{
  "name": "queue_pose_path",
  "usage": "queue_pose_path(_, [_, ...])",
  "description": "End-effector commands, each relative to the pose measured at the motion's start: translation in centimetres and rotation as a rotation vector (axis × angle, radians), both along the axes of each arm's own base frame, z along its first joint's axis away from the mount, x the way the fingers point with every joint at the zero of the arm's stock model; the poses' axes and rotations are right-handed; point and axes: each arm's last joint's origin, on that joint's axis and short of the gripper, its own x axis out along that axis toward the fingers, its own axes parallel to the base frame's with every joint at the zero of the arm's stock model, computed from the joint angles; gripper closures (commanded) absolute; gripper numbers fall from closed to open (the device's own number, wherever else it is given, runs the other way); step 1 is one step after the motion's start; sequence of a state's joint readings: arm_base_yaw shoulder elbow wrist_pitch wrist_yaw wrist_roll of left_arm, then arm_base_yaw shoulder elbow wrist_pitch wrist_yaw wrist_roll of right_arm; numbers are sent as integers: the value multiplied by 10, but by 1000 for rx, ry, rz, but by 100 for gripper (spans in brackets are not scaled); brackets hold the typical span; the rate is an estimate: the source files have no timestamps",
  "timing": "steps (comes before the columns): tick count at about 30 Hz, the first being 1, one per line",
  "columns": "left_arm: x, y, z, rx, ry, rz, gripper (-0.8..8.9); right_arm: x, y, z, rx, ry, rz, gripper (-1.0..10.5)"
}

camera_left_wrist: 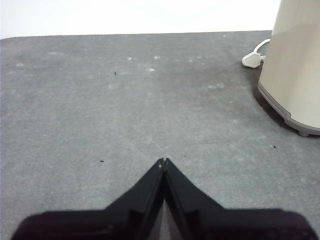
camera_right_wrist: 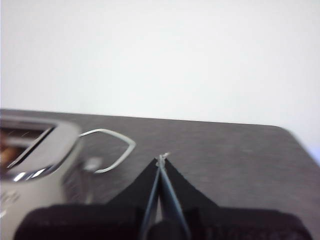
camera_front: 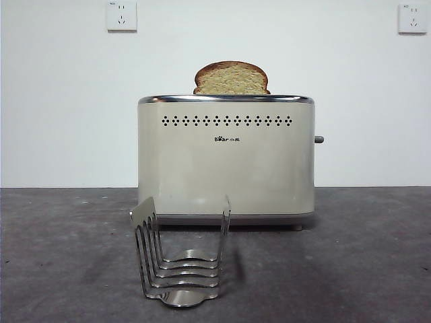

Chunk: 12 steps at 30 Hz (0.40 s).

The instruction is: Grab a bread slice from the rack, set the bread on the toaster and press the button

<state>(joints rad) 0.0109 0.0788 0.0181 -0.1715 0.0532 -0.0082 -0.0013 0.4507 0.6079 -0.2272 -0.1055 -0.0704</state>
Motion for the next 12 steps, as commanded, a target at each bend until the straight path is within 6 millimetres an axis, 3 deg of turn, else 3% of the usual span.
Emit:
queue_pose_path(1, [0,0,-3,4,3,-1,817,-2,3,-40,16,7,87,946])
queue_pose_path(5, [0,0,-3,4,3,-1,817,-8,5,-77,20,-17,171,946])
queue_pose_path(12, [0,0,-3,4,3,-1,817,-15,5,-117,21,-40,188,946])
